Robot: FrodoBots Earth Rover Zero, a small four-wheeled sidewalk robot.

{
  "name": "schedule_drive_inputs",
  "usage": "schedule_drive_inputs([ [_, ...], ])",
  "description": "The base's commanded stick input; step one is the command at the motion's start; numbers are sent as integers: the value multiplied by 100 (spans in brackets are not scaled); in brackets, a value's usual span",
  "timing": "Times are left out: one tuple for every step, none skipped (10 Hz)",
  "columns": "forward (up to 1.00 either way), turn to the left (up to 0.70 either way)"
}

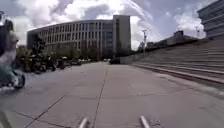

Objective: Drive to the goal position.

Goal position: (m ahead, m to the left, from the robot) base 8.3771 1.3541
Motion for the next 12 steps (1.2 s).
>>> schedule_drive_inputs([
  [70,0],
  [70,0],
  [70,0],
  [70,0],
  [70,0],
  [70,17],
  [70,35],
  [70,35],
  [70,34],
  [70,9],
  [70,0],
  [70,0],
])
